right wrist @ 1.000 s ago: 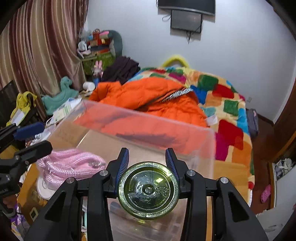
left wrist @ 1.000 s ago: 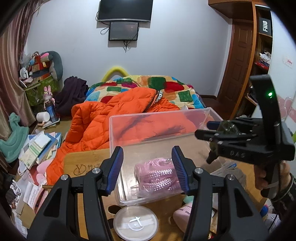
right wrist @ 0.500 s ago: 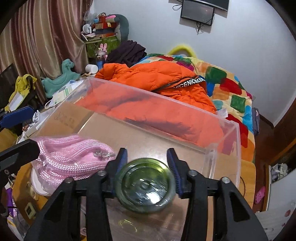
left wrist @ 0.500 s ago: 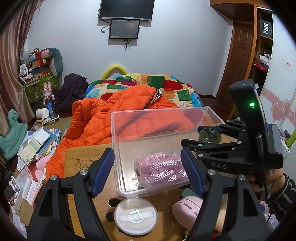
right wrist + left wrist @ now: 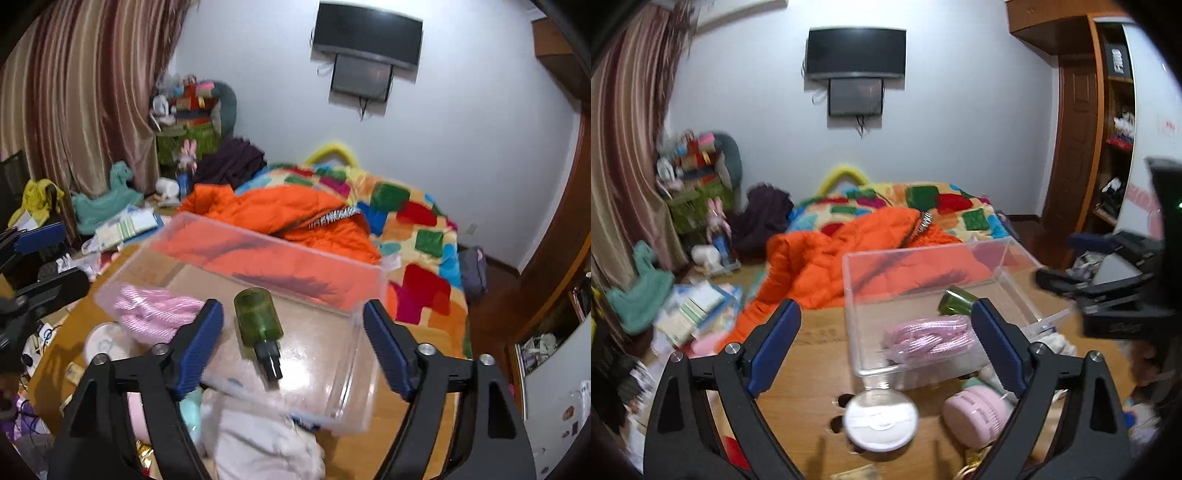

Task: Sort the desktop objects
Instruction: 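Withdraw both grippers from the box back over the table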

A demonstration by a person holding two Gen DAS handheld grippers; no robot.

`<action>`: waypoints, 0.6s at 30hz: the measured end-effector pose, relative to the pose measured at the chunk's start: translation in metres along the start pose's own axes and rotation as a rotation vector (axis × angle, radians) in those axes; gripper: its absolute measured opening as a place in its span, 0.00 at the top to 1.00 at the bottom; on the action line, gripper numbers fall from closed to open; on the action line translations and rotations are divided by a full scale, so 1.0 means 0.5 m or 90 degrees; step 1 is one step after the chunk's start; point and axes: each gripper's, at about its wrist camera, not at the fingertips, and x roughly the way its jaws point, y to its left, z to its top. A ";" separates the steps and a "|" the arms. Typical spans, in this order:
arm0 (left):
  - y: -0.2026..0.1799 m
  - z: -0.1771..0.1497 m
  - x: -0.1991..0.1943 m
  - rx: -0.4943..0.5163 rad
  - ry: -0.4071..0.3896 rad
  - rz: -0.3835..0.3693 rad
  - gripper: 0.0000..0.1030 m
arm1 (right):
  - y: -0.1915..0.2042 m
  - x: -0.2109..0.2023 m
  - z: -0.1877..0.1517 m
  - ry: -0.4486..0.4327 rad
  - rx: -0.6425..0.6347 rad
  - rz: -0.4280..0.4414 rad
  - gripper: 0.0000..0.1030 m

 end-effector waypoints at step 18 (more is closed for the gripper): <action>0.031 -0.143 -0.089 -0.034 0.056 0.046 0.05 | -0.037 -0.138 -0.162 -0.032 0.067 -0.019 0.01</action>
